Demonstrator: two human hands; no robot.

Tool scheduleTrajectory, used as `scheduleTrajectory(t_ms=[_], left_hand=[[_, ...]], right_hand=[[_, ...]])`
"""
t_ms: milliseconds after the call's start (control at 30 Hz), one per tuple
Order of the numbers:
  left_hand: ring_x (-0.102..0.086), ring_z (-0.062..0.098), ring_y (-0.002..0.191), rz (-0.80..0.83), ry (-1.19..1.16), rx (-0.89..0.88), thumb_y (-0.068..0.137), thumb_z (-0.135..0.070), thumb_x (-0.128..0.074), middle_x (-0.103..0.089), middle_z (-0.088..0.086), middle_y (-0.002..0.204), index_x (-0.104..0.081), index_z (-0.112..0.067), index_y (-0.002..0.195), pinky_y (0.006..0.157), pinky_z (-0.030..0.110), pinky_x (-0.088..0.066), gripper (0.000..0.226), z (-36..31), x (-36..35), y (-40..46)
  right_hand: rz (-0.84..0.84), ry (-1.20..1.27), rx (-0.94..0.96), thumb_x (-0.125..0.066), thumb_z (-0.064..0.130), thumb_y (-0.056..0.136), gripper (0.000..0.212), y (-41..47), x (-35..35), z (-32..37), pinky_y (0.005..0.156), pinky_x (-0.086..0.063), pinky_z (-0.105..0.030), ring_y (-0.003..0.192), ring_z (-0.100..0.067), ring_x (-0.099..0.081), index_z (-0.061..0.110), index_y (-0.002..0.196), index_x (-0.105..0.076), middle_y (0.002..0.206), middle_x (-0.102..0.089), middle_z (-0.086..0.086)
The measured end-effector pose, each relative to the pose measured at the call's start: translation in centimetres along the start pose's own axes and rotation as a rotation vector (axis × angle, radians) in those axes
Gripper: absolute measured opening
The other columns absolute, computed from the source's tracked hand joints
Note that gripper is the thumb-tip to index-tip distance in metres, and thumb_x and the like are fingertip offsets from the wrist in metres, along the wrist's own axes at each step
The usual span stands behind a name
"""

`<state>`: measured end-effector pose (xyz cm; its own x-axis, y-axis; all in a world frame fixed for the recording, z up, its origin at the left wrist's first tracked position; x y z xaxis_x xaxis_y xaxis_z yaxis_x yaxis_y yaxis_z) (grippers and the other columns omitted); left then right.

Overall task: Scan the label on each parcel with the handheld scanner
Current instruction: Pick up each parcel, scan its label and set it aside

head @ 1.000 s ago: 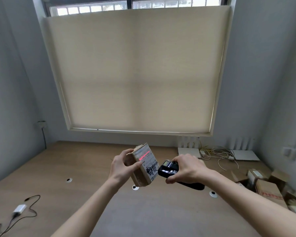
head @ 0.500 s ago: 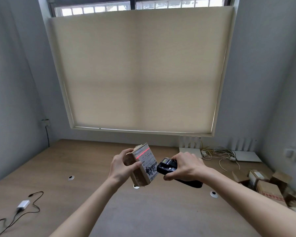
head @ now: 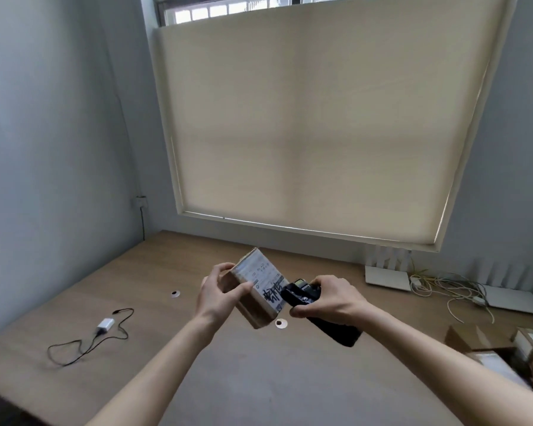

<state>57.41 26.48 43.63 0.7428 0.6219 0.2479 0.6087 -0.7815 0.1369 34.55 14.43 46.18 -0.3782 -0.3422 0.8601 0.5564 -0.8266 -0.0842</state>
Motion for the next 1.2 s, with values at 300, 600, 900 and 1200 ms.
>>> scheduleTrajectory(t_ms=[300, 600, 900, 1200], left_hand=[[-0.070, 0.023, 0.103, -0.181, -0.244, 0.227, 0.065, -0.039, -0.082, -0.066, 0.000, 0.118, -0.051, -0.044, 0.122, 0.082, 0.041, -0.060, 0.065, 7.8, 17.9, -3.1], [-0.074, 0.017, 0.090, -0.488, -0.189, 0.304, 0.080, -0.047, -0.079, -0.073, 0.006, 0.109, -0.063, -0.055, 0.094, 0.077, 0.032, -0.058, 0.022, 16.0, 45.0, -10.1], [-0.034, 0.018, 0.140, -0.607, -0.033, 0.394, 0.062, -0.054, -0.085, -0.037, -0.011, 0.153, -0.043, -0.066, 0.129, 0.109, 0.040, -0.036, 0.080, 24.5, 64.0, -20.9], [-0.038, 0.021, 0.139, -0.839, -0.106, 0.608, 0.076, -0.047, -0.083, -0.033, 0.000, 0.160, -0.038, -0.053, 0.144, 0.109, 0.041, -0.038, 0.082, 37.8, 71.8, -28.3]], right_hand=[[0.210, 0.496, 0.263, -0.088, 0.051, 0.072, 0.046, 2.4, -12.2, 18.6, 0.069, -0.053, -0.024, 0.074, -0.010, -0.067, 0.022, 0.106, -0.077, 0.086, -0.076, 0.006], [0.353, 0.473, 0.501, -0.089, 0.042, 0.074, 0.033, 1.2, -26.6, 43.1, 0.067, -0.052, -0.025, 0.071, -0.008, -0.067, 0.028, 0.102, -0.079, 0.083, -0.077, 0.008], [0.607, 0.369, 0.681, -0.091, 0.053, 0.070, 0.058, -3.8, -44.8, 61.1, 0.075, -0.062, -0.027, 0.084, -0.010, -0.074, 0.027, 0.120, -0.074, 0.098, -0.078, 0.009], [0.773, 0.141, 0.742, -0.090, 0.060, 0.066, 0.066, -5.9, -62.6, 68.7, 0.076, -0.057, -0.027, 0.091, -0.009, -0.071, 0.027, 0.121, -0.074, 0.104, -0.076, 0.009]])
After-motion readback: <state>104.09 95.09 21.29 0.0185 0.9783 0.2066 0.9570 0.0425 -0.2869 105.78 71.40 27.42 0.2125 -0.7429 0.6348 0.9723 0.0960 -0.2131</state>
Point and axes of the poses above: each hand's wrist, its own y-axis towards the middle knuckle, its own x-axis out of the back of the hand, z = x × y, the point moved 8 cm from there along y, towards the middle knuckle
